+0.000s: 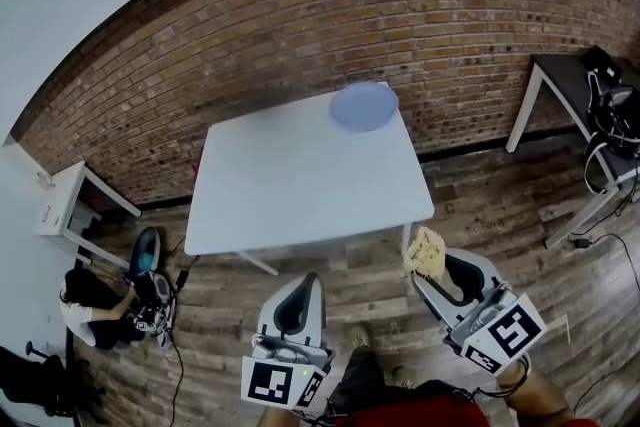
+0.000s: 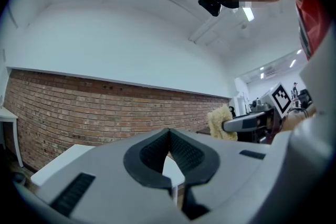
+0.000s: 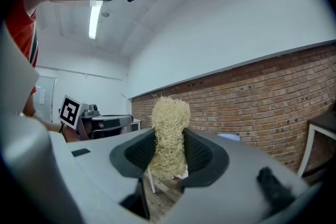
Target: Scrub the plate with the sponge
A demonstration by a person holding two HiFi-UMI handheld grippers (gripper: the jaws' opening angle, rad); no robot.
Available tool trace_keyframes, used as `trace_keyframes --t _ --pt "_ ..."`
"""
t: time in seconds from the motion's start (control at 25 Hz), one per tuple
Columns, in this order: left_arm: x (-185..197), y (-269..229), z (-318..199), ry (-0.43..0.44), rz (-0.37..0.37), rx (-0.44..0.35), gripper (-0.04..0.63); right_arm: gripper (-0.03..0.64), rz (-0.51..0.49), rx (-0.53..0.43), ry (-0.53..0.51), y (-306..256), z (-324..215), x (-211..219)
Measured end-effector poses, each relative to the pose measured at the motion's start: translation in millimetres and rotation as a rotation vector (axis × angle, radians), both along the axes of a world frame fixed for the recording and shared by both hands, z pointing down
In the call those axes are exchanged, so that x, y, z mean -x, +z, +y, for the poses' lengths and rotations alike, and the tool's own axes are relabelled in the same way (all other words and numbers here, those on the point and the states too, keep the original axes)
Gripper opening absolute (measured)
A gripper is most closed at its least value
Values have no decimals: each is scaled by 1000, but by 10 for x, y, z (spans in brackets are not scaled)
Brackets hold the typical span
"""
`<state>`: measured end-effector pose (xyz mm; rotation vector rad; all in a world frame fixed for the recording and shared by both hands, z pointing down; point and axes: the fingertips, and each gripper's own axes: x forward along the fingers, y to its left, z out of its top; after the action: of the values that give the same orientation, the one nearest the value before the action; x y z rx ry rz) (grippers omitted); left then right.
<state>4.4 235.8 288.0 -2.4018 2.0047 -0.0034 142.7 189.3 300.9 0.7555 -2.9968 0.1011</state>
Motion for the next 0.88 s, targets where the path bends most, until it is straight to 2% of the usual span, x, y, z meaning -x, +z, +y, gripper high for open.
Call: trace_keyframes --t 0.28,0.56,0.88 --pt "531 121 -907 61 15 -17 12 163 35 -17 73 49 -794 476" --pt "1194 273 -1845 139 -5 33 12 163 78 -5 144 30 -1563 1153" --pt "1555 414 -2632 183 1 61 12 163 134 14 204 124 -2249 1505"
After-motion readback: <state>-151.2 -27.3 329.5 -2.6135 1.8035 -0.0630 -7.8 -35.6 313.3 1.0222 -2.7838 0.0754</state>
